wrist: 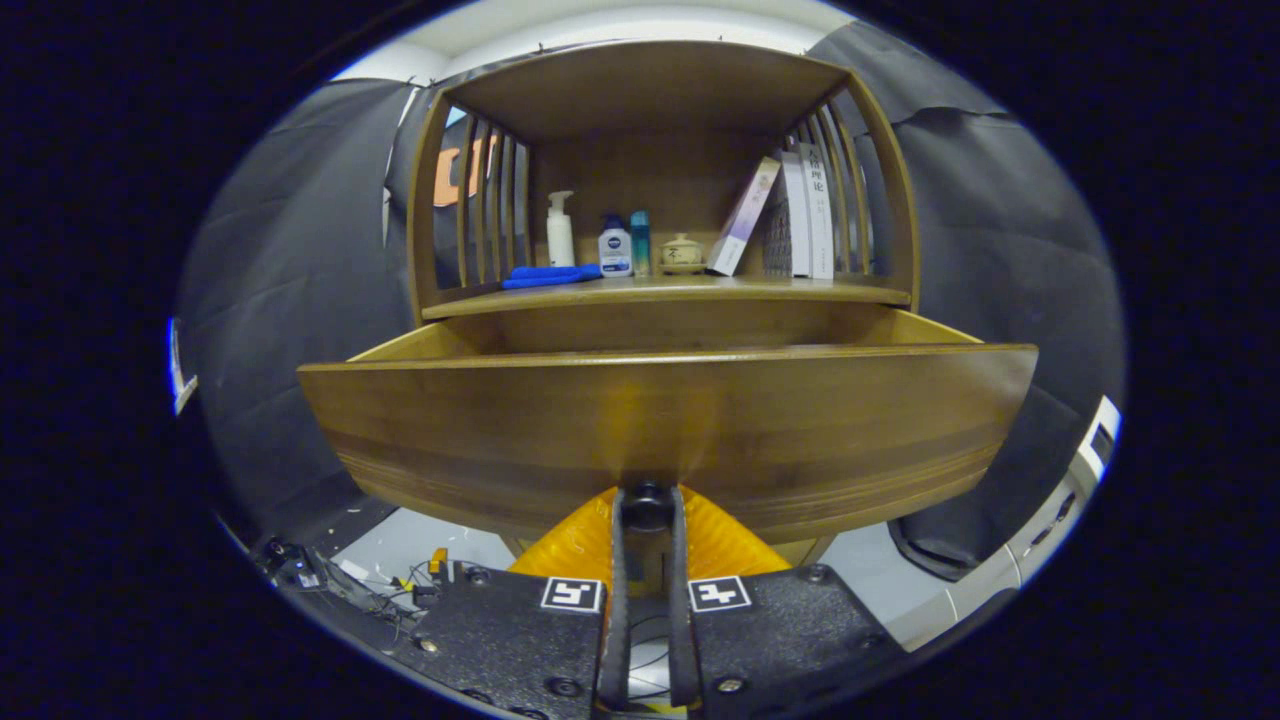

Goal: Pull open the drawer, take out the items inside it, and place them on the countertop above the cabinet.

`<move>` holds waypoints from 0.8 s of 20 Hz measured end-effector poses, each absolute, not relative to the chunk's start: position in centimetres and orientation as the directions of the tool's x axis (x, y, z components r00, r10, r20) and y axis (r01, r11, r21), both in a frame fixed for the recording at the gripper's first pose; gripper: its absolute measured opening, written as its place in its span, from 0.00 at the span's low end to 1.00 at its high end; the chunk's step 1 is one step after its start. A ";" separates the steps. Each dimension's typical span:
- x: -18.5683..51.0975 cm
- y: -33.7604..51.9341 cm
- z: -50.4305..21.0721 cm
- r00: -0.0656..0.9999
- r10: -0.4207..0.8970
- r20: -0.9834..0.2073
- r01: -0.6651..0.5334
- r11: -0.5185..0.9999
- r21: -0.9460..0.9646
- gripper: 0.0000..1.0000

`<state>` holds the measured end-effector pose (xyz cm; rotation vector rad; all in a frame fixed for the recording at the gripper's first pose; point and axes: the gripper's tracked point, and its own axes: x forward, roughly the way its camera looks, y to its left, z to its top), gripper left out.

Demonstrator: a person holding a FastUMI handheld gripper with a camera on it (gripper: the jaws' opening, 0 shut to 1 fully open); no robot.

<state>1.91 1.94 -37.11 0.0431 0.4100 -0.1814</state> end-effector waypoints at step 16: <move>-3.1 4.9 -33.2 0.862 0.035 -0.505 -0.011 0.999 0.049 0.53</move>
